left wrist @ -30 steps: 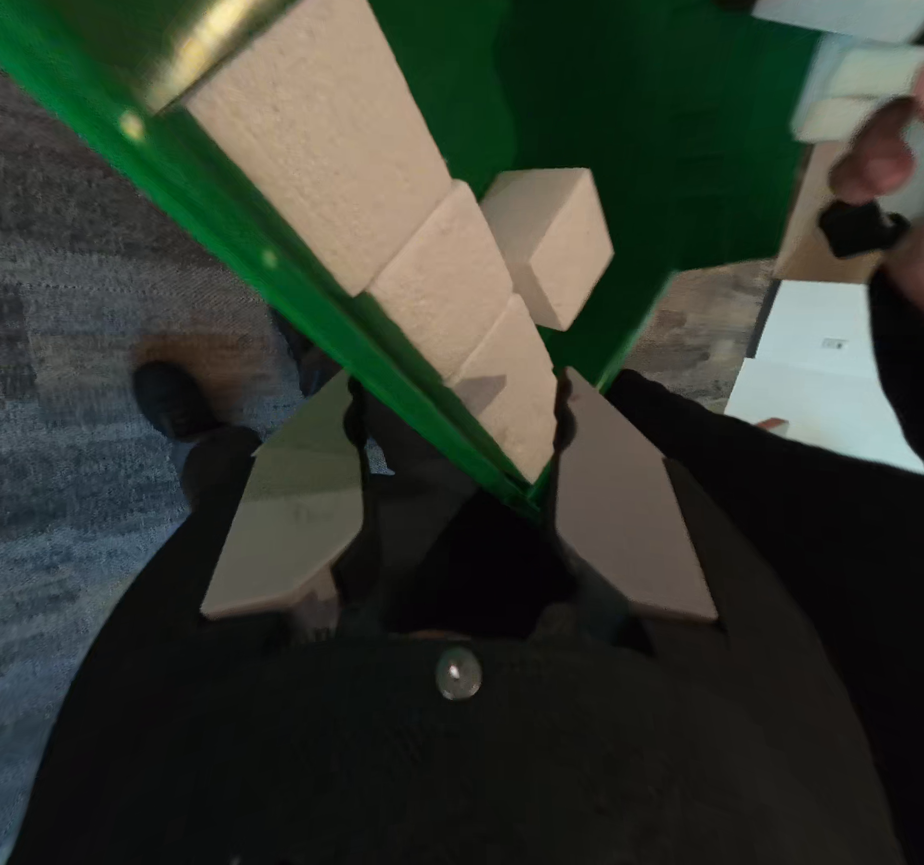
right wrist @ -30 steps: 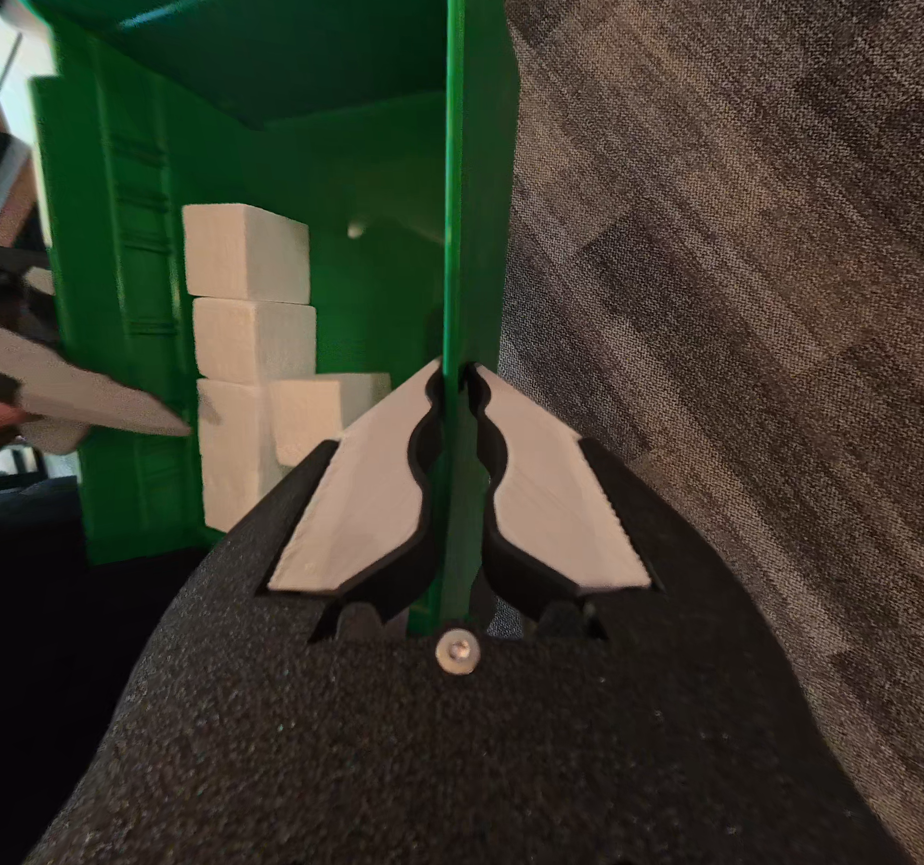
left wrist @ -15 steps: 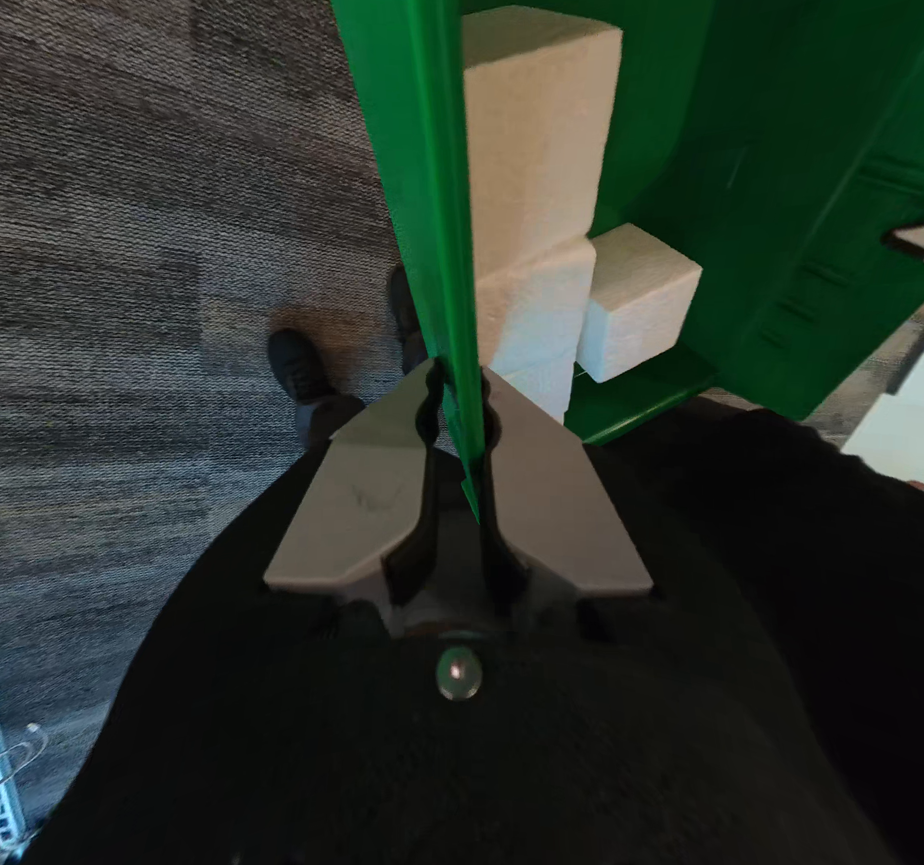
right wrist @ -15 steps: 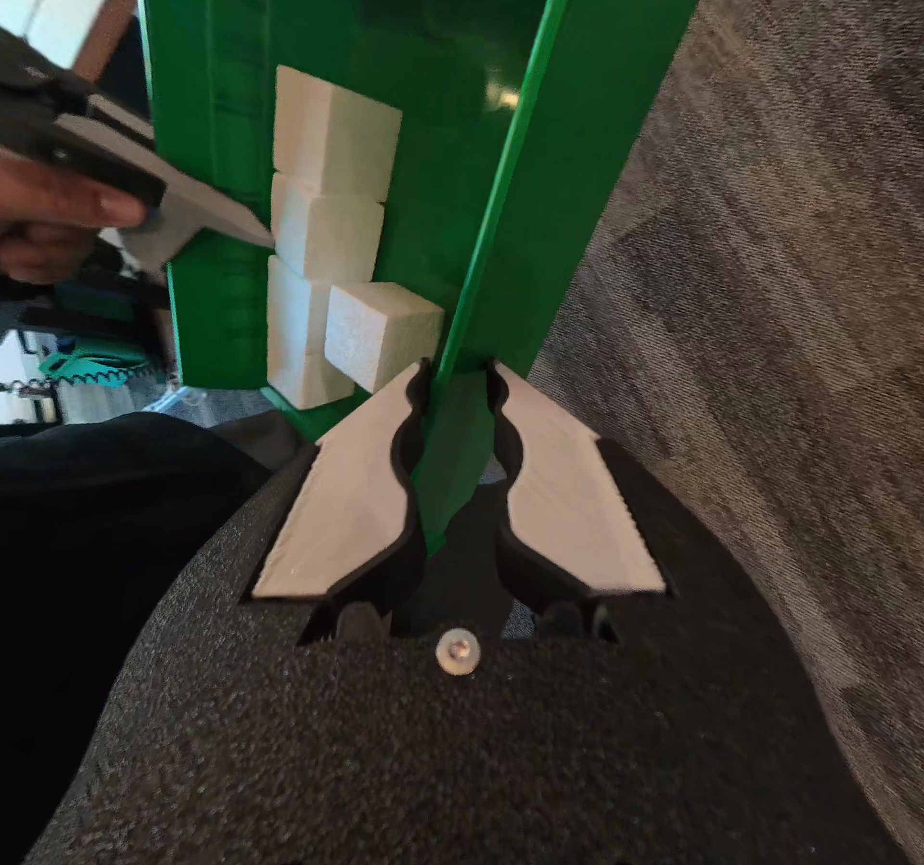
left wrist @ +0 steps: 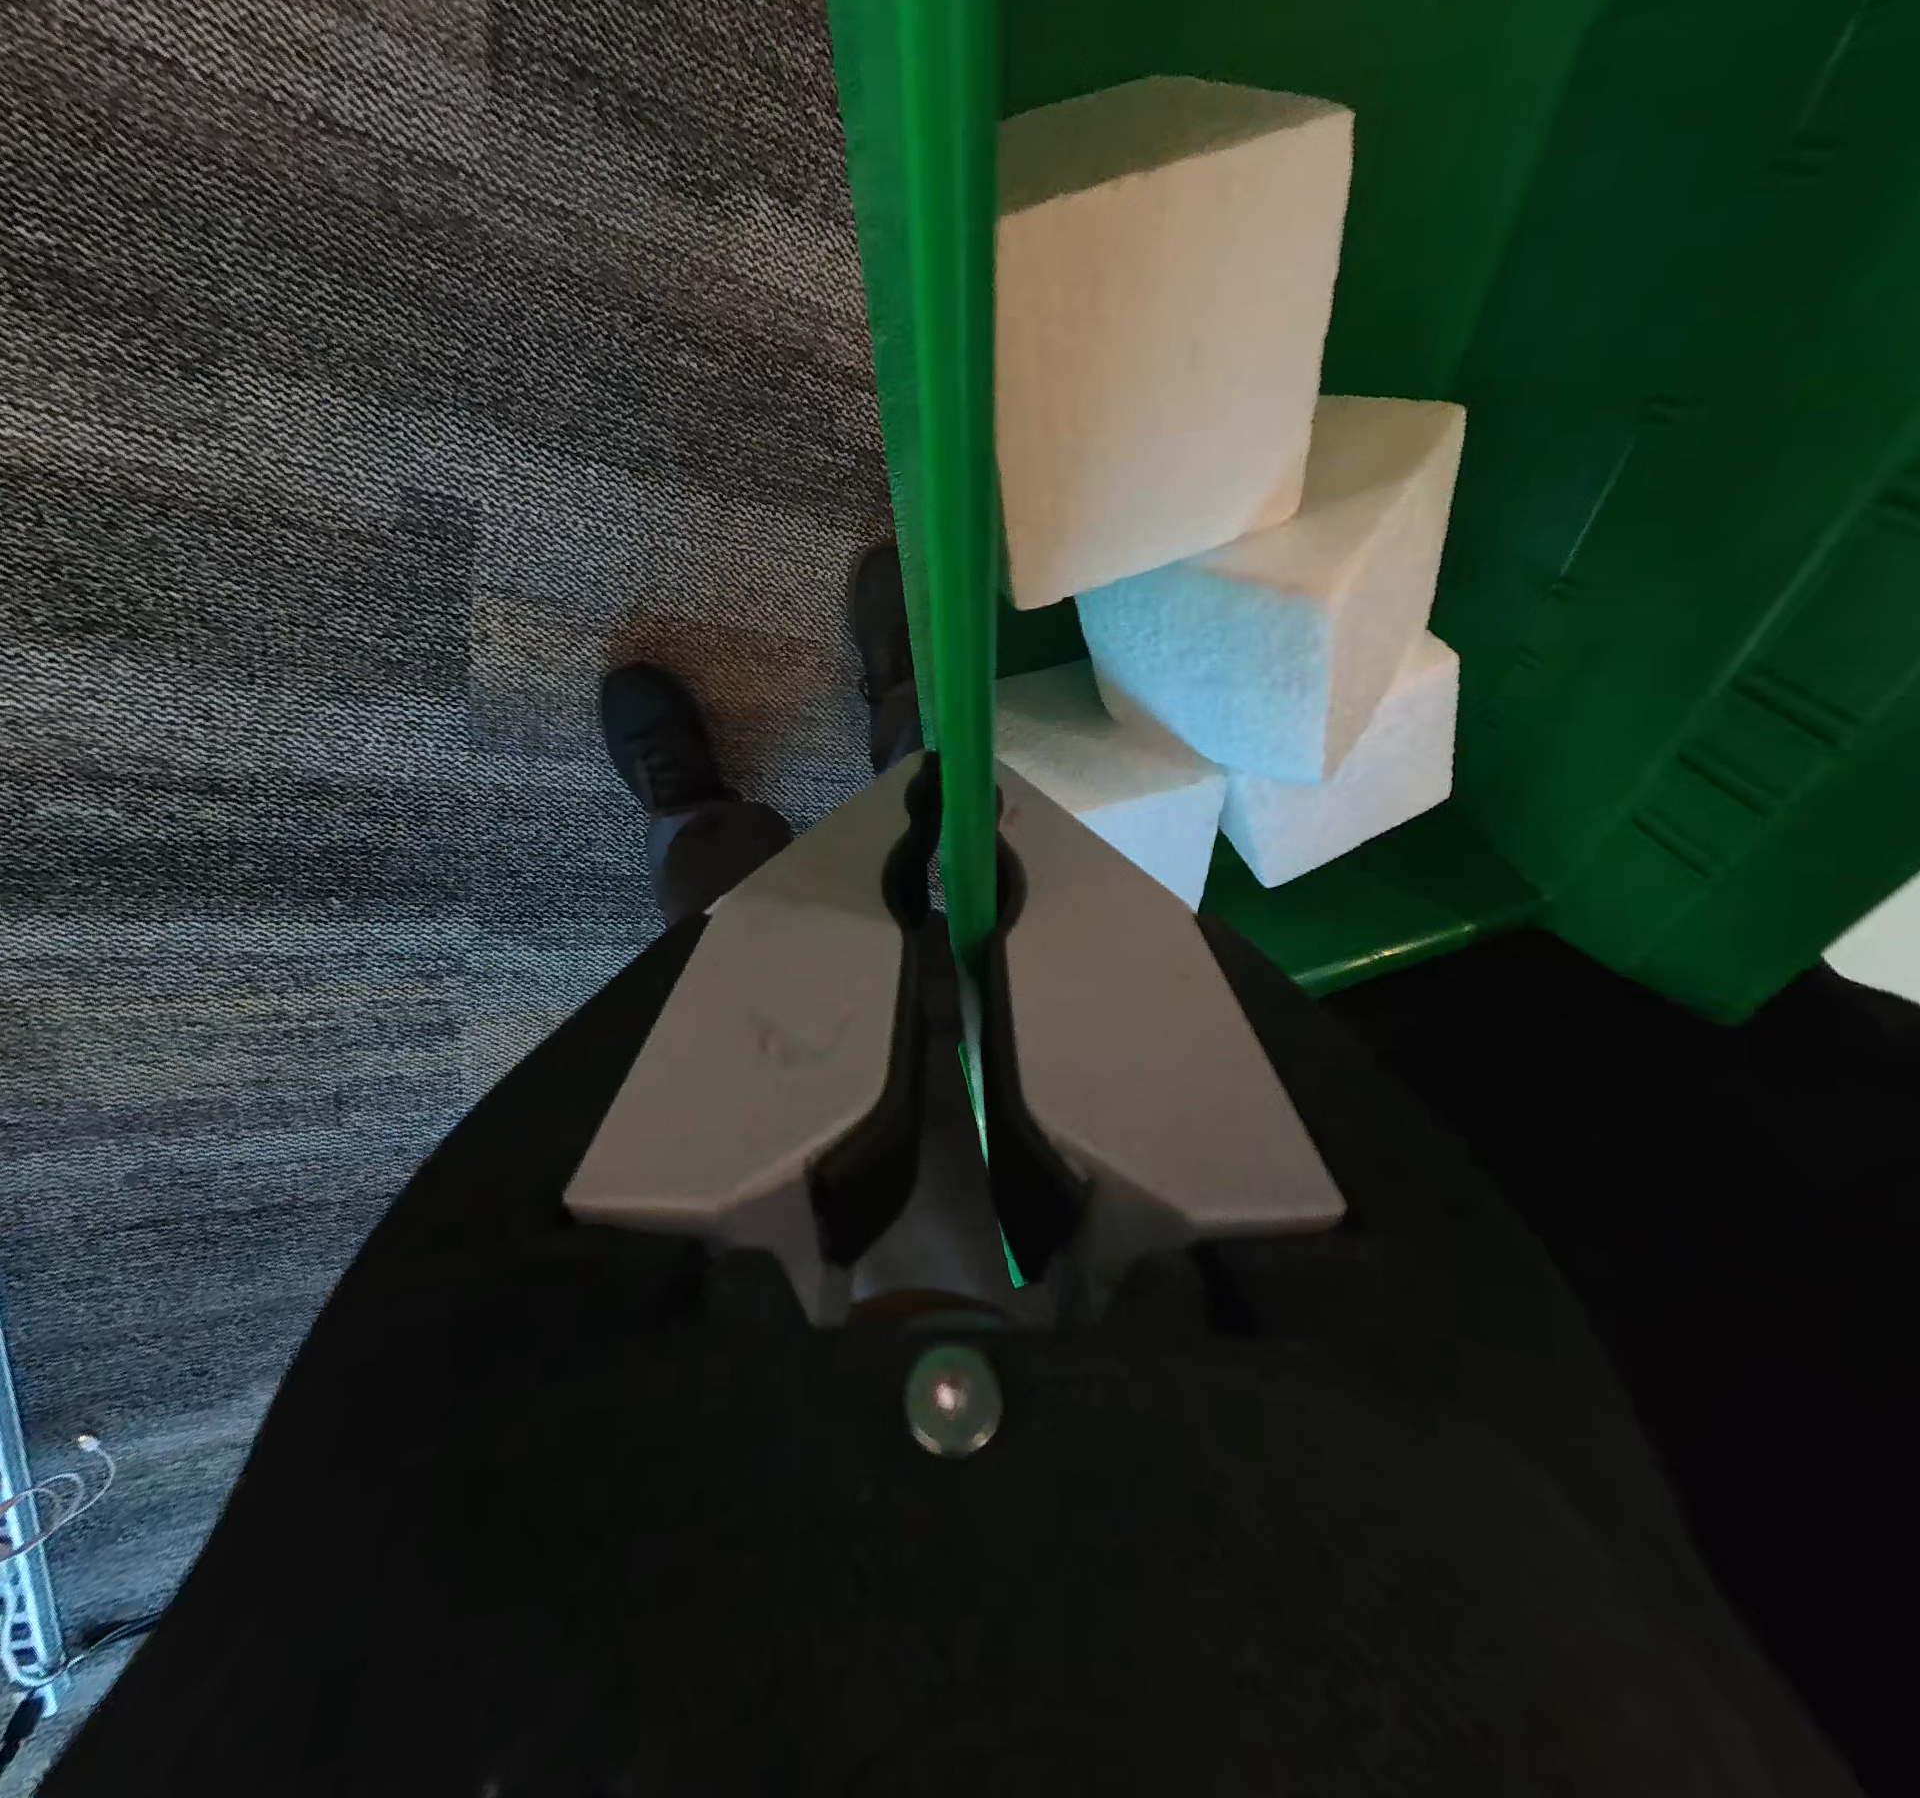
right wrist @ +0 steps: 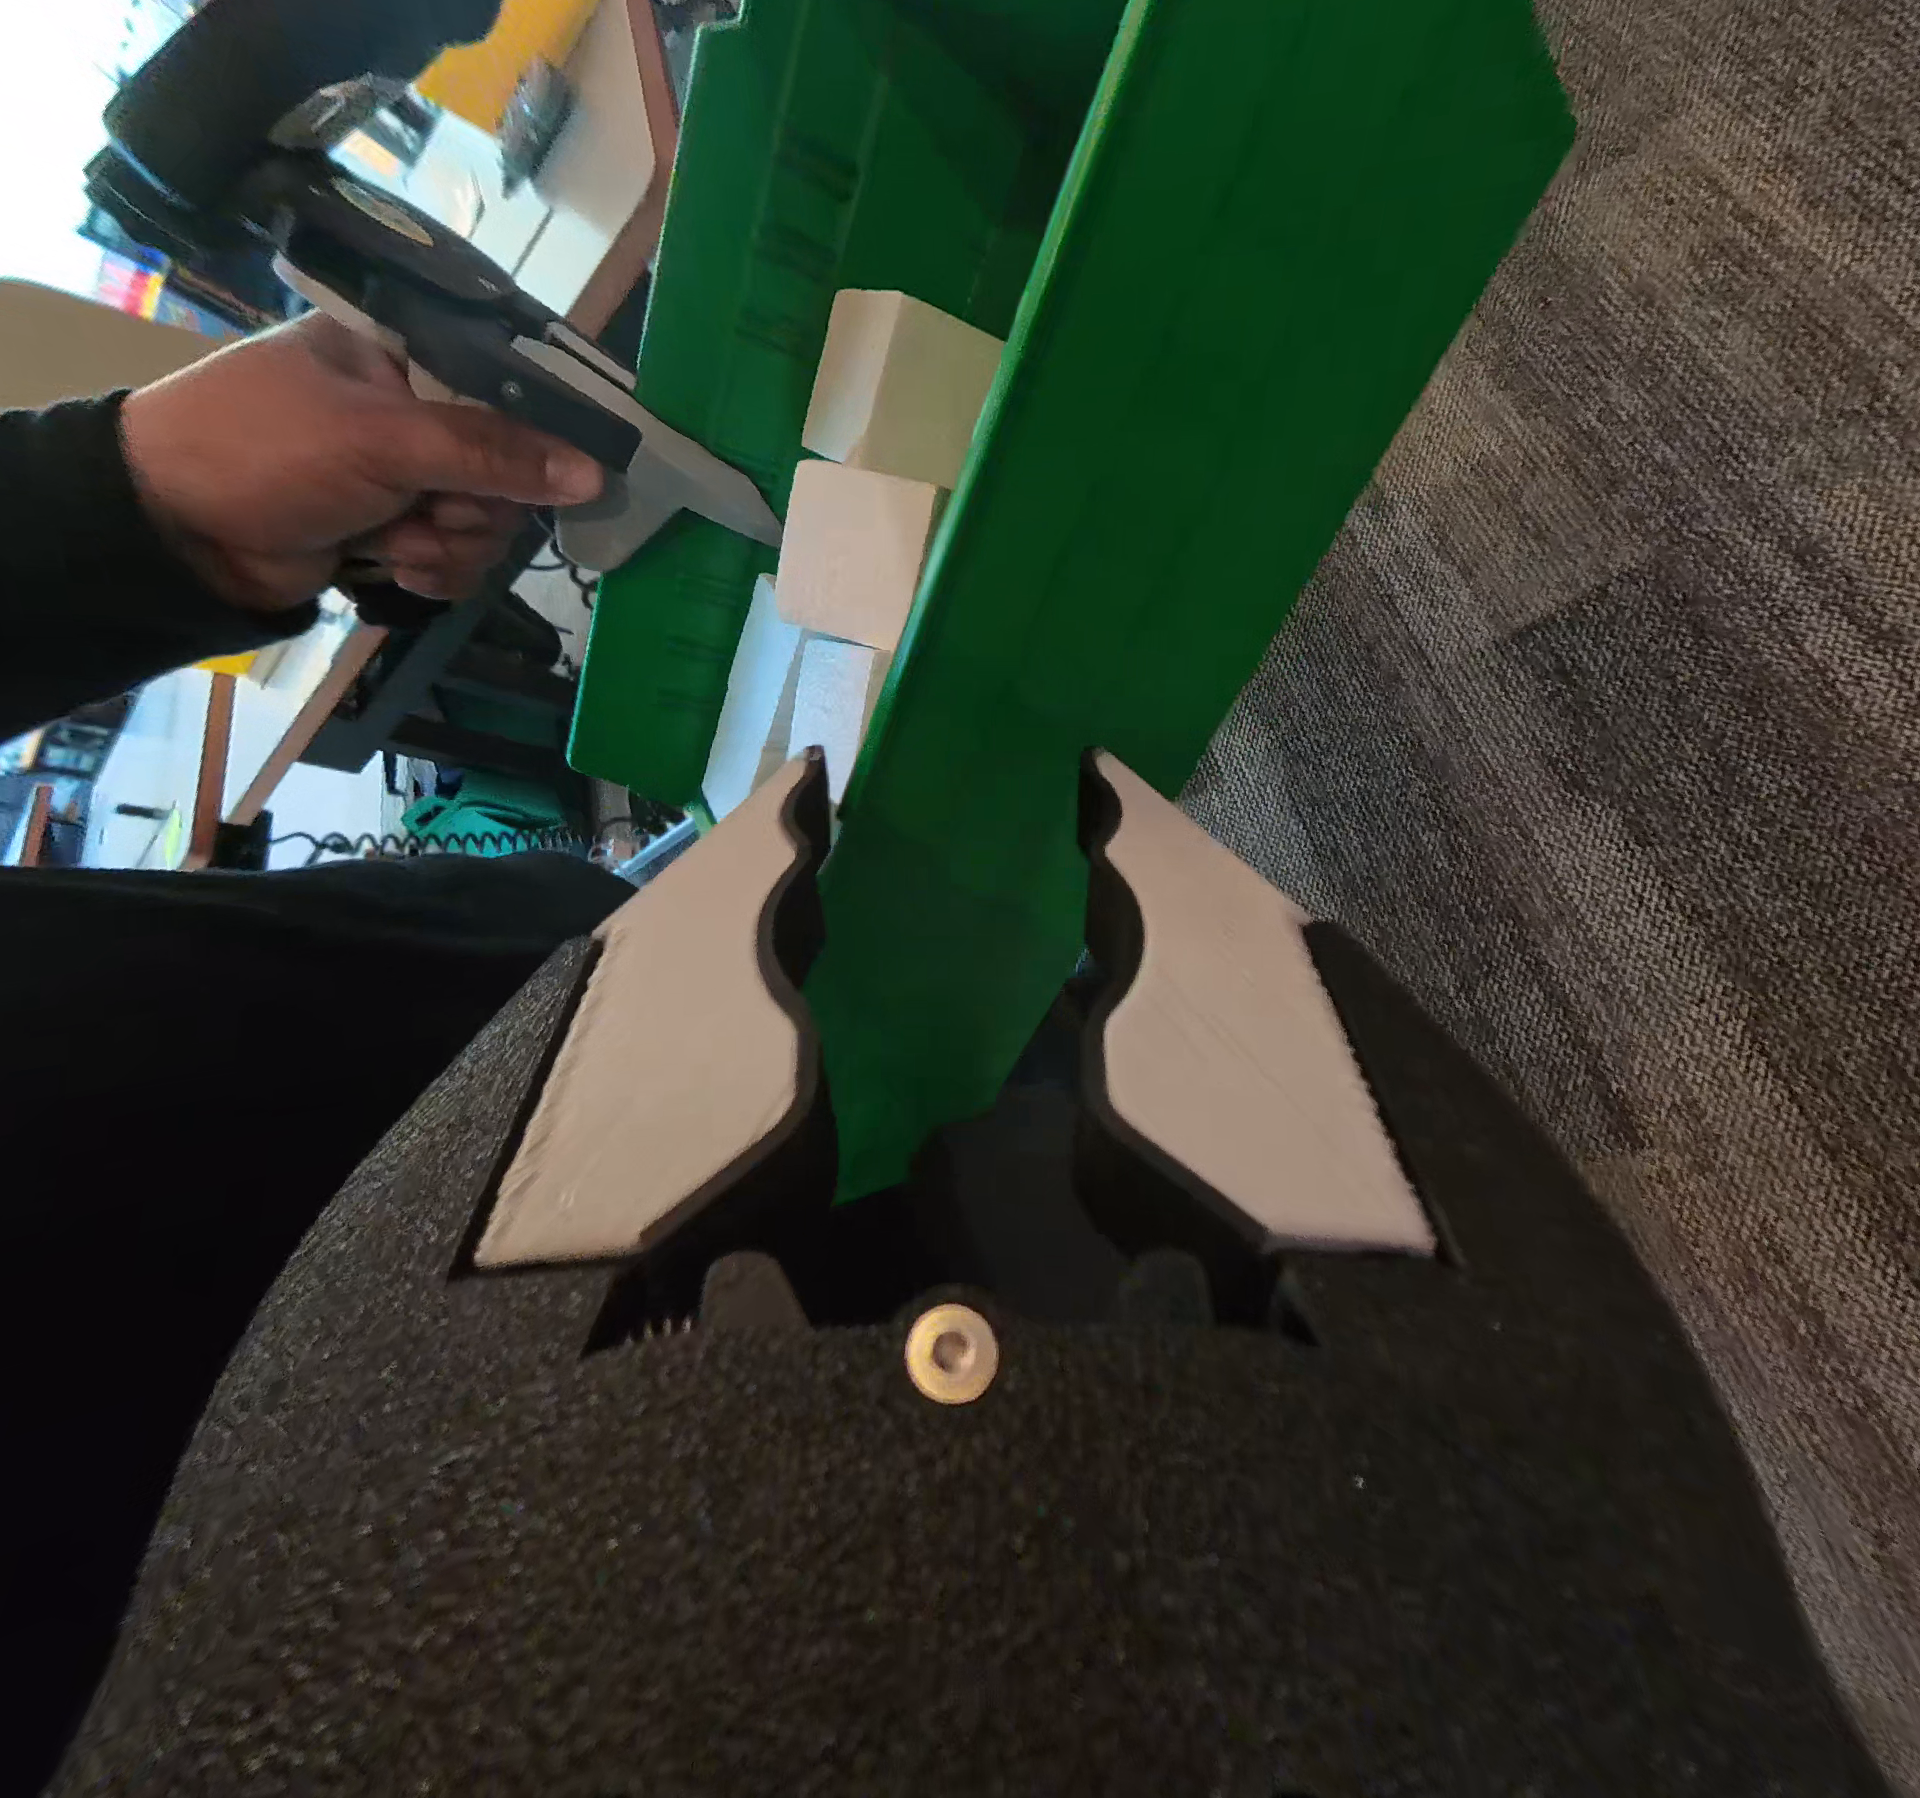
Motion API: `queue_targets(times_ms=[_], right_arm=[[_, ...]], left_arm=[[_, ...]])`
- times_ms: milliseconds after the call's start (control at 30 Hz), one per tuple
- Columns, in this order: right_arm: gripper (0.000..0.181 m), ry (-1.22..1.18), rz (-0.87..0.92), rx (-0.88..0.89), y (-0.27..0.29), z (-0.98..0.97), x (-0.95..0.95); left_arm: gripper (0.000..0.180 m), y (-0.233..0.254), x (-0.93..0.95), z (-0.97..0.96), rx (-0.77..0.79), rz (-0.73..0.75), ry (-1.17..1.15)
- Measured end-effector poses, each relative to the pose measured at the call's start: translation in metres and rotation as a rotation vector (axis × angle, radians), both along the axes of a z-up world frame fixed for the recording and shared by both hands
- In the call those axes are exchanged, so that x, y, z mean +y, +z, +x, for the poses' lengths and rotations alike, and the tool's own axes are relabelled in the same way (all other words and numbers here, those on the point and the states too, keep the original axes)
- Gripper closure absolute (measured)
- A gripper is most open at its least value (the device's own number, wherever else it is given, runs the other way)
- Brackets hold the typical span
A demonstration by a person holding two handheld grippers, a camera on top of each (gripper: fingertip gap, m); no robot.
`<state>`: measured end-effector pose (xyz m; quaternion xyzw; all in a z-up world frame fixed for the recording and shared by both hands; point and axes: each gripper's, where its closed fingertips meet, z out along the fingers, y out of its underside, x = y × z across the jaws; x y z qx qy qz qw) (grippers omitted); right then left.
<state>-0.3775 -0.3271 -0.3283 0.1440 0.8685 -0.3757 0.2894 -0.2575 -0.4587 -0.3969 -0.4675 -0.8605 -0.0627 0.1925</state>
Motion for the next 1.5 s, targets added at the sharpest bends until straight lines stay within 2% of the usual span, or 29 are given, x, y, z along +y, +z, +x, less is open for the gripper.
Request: queue_targets(times_ms=[267, 433, 500, 733, 933, 1067, 1200, 1500], right_arm=[[0.104, -0.039, -0.025, -0.09, 0.003, -0.016, -0.008], [0.096, 0.0, 0.113, -0.079, -0.024, -0.01, -0.04], [0.102, 0.004, 0.206, -0.052, -0.044, -0.012, -0.054], [0.143, -0.021, 0.388, 0.115, -0.087, -0.058, -0.131], [0.143, 0.041, 0.48, 0.171, -0.079, -0.075, -0.253], [0.144, 0.076, 0.468, 0.197, -0.067, -0.088, -0.345], [0.15, 0.033, 0.409, 0.21, -0.05, -0.121, -0.437], [0.149, 0.111, 0.255, 0.27, -0.009, -0.223, -0.641]], left_arm=[[0.178, -0.001, -0.025, -0.011, -0.021, -0.015, -0.032], [0.178, -0.015, -0.043, -0.033, -0.009, 0.02, -0.052], [0.178, -0.022, -0.053, -0.045, 0.006, 0.034, -0.058], [0.176, -0.052, -0.139, -0.081, 0.036, -0.022, -0.118], [0.178, -0.057, -0.272, -0.111, 0.094, 0.001, -0.121], [0.179, -0.036, -0.374, -0.131, 0.099, -0.087, -0.2], [0.175, 0.001, -0.469, -0.165, 0.127, -0.211, -0.201], [0.175, 0.048, -0.665, -0.255, 0.132, -0.297, -0.147]])
